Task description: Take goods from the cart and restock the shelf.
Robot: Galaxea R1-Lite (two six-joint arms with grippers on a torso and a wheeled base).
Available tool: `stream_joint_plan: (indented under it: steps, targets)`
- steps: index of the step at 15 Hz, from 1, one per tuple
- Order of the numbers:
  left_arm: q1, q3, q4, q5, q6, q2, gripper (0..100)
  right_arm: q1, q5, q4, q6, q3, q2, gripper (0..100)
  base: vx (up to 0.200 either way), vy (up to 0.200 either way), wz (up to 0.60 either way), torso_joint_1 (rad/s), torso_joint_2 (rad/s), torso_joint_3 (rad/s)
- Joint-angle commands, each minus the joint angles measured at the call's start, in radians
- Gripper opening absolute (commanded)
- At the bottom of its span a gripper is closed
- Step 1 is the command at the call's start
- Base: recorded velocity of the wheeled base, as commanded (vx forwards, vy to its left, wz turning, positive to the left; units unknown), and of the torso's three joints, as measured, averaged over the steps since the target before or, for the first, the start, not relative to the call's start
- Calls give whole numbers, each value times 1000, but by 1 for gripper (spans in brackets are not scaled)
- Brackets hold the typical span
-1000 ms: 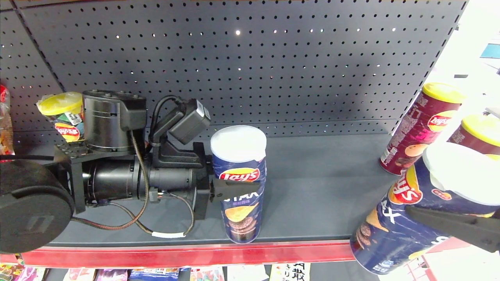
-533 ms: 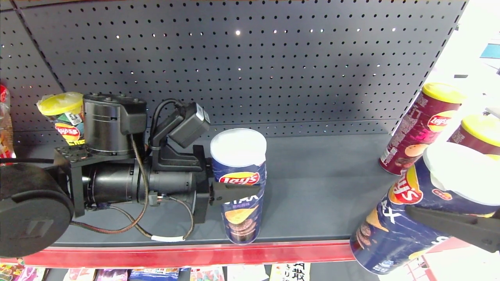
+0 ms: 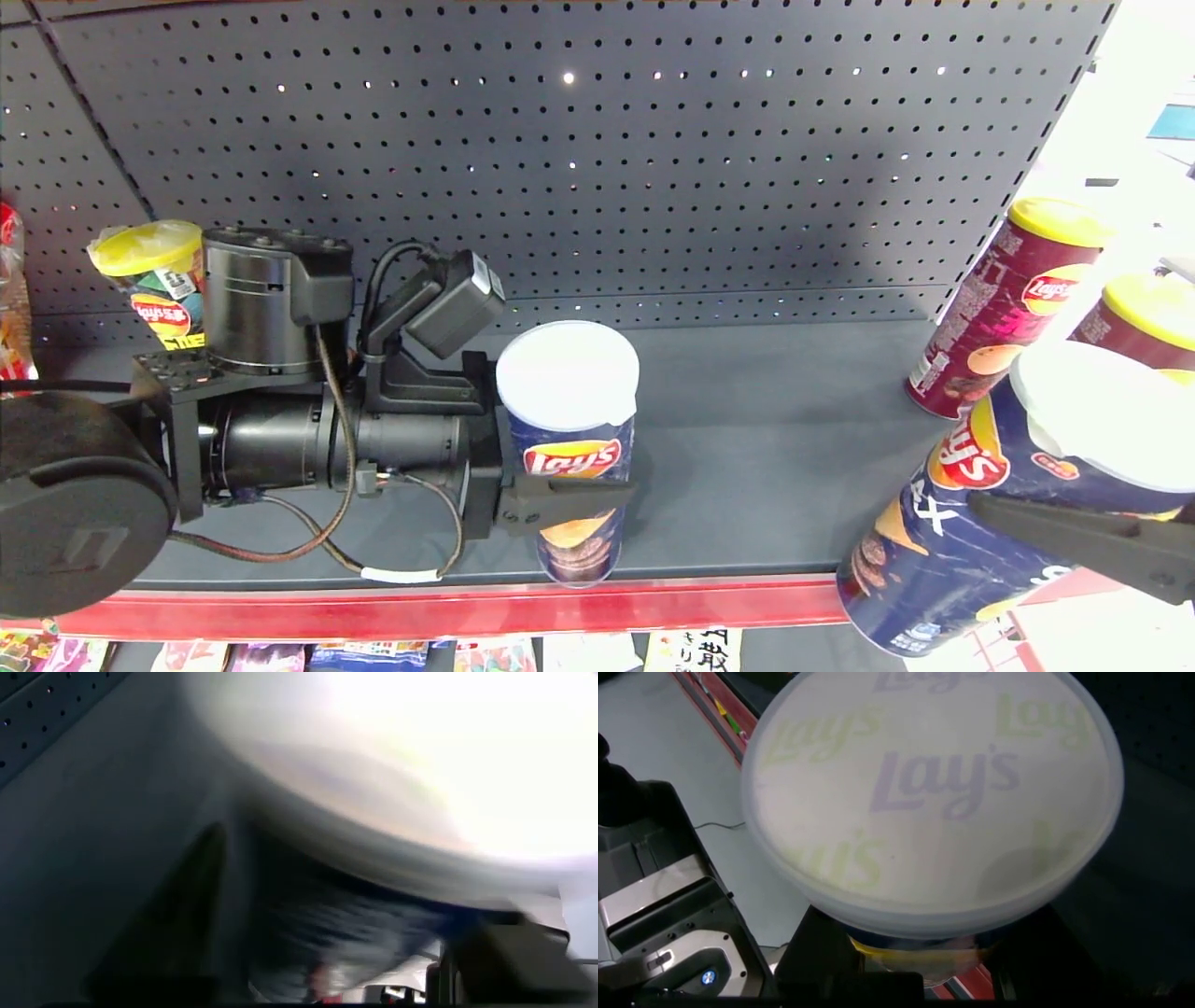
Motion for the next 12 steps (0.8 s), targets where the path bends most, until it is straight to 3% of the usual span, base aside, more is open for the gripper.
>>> stream_joint_plan:
  steps: [1,5,12]
  targets:
    - [2,3,0,0,-1,-6,100,1,1,0,-1,-4,3,0,0,0,0,0,0,0]
    - [23,119,-2,5,-2,-101,100,8,3,1,-2,-68,57,0,0,0,0,0,0,0]
    - [154,288,-2,16,-2,-262,100,70,9,-5,-4,-220,253,0,0,0,0,0,0,0]
